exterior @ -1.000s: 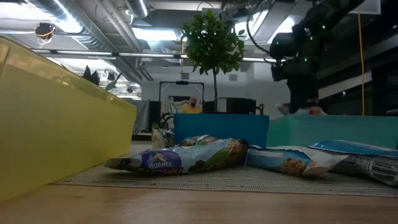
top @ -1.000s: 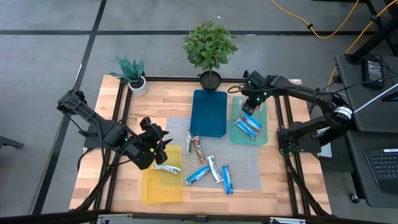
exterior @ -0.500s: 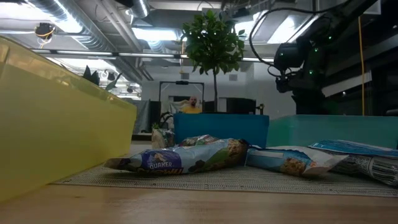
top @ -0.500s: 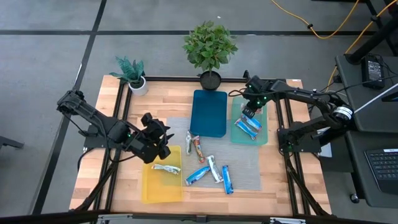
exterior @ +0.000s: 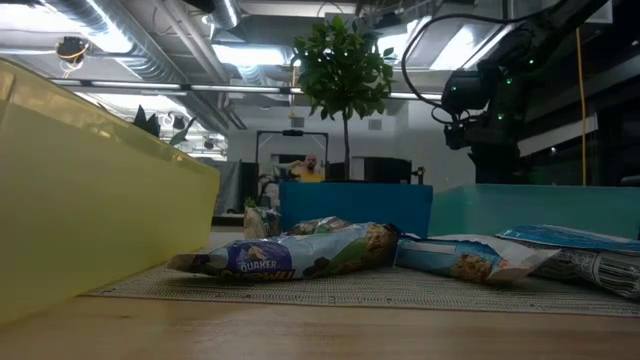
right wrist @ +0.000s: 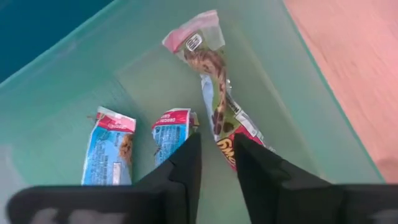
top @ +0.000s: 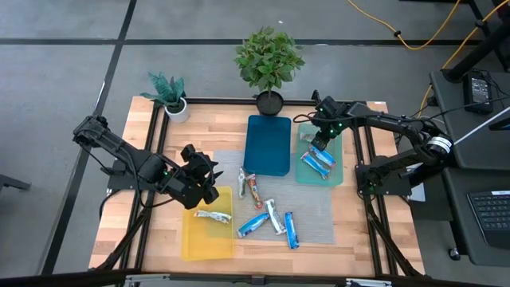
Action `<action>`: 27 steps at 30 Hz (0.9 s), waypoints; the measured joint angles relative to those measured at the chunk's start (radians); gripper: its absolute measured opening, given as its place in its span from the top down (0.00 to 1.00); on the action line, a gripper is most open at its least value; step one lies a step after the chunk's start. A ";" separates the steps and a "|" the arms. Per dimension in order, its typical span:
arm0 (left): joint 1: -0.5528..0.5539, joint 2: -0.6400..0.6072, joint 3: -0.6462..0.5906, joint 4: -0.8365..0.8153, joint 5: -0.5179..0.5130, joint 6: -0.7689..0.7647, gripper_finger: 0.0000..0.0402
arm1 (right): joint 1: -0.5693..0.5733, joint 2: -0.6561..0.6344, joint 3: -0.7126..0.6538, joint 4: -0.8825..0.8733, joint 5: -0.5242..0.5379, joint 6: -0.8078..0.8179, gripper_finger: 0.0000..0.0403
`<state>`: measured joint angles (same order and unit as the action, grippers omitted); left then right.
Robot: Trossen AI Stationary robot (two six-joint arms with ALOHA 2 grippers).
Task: Pick and place Granola Bars by type
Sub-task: Put the blue granola bar into the blue bin
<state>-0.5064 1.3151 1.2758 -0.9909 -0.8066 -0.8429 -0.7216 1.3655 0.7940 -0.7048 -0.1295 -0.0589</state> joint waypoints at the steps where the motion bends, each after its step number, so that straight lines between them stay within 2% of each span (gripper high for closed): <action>1: 0.000 0.000 0.000 0.000 0.000 0.000 0.64 | 0.000 0.000 0.000 0.000 -0.004 0.000 0.71; 4: 0.000 0.000 0.000 0.000 0.001 0.000 0.64 | 0.000 0.000 0.000 -0.002 -0.015 -0.001 0.66; 8: 0.000 0.000 0.000 0.000 0.001 0.000 0.64 | 0.017 0.000 0.008 -0.014 -0.110 -0.010 0.62; 17: 0.000 0.000 0.000 0.000 0.012 0.009 0.64 | 0.156 -0.049 0.122 -0.062 -0.109 0.026 0.69; 22: 0.000 0.000 0.000 0.000 0.078 0.010 0.64 | 0.278 -0.114 0.178 -0.079 -0.108 0.137 0.72; 27: -0.003 0.000 0.000 0.000 0.104 0.029 0.64 | 0.465 -0.179 0.185 -0.086 -0.091 0.289 0.74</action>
<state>-0.5091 1.3151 1.2762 -0.9909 -0.7023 -0.8140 -0.2568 1.1864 0.9787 -0.7909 -0.2208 0.2302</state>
